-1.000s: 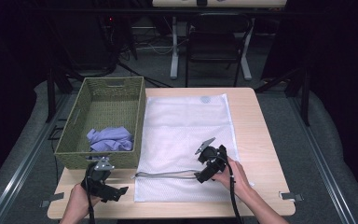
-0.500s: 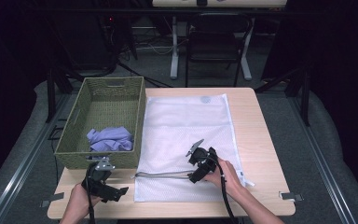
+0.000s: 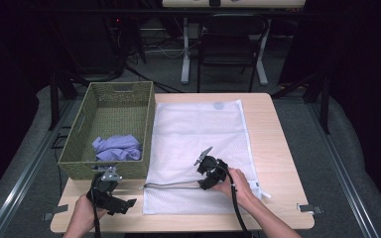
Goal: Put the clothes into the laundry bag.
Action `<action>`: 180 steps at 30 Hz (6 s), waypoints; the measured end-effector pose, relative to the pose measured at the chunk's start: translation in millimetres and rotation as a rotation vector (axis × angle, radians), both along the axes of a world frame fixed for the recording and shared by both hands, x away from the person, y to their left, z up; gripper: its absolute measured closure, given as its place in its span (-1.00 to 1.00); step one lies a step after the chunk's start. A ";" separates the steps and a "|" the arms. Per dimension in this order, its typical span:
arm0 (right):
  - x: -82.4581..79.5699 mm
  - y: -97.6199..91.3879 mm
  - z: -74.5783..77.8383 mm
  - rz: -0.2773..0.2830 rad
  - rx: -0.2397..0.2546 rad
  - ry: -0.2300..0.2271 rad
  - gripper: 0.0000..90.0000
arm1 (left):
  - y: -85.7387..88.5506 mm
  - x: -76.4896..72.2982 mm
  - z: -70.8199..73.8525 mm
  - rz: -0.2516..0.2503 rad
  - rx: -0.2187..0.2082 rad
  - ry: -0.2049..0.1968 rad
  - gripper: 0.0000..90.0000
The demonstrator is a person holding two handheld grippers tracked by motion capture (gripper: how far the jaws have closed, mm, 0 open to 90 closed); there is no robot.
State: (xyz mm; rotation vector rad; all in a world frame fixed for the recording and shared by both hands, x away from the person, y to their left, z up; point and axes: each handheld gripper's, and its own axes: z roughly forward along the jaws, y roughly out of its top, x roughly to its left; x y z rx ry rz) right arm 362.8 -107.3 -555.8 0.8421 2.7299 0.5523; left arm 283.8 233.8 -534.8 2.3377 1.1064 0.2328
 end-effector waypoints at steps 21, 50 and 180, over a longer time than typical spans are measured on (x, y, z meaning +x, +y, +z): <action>0.3 -5.4 6.1 -0.015 0.062 0.015 0.89 | 0.0 1.0 -1.3 -0.001 0.001 0.008 -1.00; -5.9 -11.8 37.6 -0.031 0.135 -0.120 0.92 | 0.8 0.4 -0.6 -0.006 0.003 0.004 -1.00; -7.6 -25.9 46.0 -0.011 0.152 -0.172 0.93 | -4.4 184.2 30.1 -0.249 0.405 0.280 -0.62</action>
